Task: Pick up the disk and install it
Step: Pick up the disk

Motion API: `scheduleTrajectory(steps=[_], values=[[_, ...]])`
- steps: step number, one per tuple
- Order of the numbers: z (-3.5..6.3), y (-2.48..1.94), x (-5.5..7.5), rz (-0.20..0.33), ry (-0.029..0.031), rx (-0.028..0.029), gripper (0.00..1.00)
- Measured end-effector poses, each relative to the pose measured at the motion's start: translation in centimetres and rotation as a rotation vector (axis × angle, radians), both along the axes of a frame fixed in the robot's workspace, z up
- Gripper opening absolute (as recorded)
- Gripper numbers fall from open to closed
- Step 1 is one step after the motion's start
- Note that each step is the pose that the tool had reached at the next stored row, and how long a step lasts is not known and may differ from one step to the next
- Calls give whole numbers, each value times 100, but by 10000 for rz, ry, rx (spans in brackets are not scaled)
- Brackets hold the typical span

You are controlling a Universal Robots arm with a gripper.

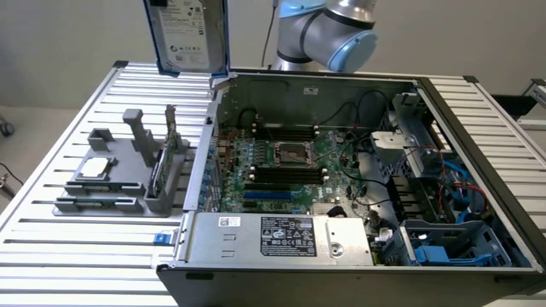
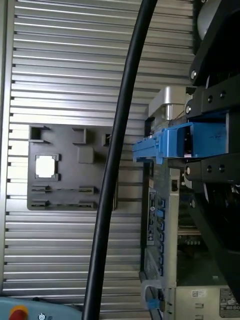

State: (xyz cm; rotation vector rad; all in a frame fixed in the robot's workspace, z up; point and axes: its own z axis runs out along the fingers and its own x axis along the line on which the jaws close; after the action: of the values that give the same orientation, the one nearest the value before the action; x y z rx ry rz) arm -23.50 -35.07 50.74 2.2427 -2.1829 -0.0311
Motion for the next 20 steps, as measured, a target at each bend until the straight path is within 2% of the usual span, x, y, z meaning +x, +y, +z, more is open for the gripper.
scheduleTrajectory(steps=[20], values=[[0, -375, 903, 0, 70, -1, 33]])
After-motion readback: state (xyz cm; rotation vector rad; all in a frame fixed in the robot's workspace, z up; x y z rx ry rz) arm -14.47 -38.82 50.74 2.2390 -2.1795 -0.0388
